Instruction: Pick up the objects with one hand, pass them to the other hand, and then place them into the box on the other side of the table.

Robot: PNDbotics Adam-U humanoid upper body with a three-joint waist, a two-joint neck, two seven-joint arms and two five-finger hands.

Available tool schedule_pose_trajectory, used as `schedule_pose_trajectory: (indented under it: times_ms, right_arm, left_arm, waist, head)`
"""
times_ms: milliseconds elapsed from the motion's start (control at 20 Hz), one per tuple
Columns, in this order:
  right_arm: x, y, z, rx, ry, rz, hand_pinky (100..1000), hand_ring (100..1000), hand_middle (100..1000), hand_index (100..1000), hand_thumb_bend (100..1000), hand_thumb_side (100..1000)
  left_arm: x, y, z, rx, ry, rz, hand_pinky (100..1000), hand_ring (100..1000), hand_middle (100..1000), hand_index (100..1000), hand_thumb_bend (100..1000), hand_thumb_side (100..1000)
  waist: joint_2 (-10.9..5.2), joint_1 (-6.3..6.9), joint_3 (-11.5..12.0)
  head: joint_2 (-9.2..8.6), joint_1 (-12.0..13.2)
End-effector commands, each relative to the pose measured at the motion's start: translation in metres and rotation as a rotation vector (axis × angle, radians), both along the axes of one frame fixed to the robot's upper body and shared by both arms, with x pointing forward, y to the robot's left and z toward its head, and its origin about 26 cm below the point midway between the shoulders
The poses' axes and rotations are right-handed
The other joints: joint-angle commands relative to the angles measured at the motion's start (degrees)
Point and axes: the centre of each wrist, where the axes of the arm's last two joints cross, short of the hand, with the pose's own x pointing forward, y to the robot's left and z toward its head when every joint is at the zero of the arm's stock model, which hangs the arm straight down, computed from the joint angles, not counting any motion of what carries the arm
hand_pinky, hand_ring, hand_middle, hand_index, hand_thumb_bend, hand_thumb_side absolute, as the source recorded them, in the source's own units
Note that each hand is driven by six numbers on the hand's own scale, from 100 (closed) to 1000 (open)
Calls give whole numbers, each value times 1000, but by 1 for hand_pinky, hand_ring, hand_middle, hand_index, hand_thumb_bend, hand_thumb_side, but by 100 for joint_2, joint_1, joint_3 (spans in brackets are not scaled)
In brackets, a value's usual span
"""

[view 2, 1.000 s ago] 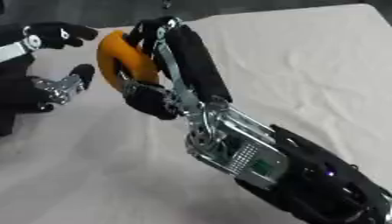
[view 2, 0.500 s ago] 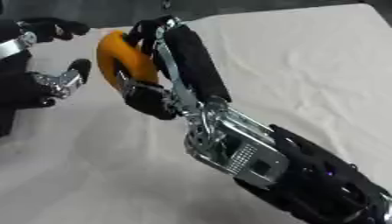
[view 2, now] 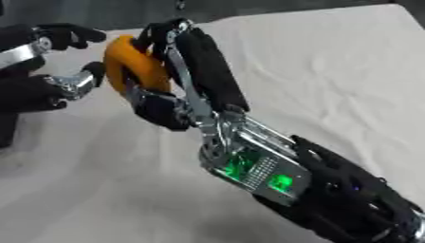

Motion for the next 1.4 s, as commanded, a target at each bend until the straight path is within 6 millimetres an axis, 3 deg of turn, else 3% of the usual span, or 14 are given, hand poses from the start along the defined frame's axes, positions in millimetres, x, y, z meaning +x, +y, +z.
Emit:
schedule_pose_trajectory:
  times_ms: [50,400,700,1050,1400]
  right_arm:
    - [-5,1,8,6,-38,4,593,413,366,288,100,100]
    - [-6,2,9,-10,-38,9,592,412,366,286,100,100]
    - [-6,3,9,-15,-40,21,591,411,364,284,100,100]
    - [-6,2,10,-20,-43,32,588,407,363,281,100,100]
    - [-6,2,10,-19,-46,33,587,405,362,280,100,100]
  left_arm:
    - [5,1,9,-4,-33,1,1000,972,953,1000,100,878]
    - [23,-2,5,-13,-28,-4,1000,973,954,1000,100,914]
    - [32,-4,4,0,-40,-16,1000,971,950,1000,100,865]
    - [38,-9,1,39,-43,-38,1000,972,945,1000,100,883]
    - [43,-9,-1,103,17,-88,1000,958,914,855,100,872]
  waist:
    - [-193,69,14]
    - [-198,72,16]
    - [-198,81,11]
    - [-195,83,-10]
    - [-191,78,-16]
  head:
    - [-35,-23]
    - [-27,-31]
    - [-30,-44]
    - [-28,-41]
    - [-35,-46]
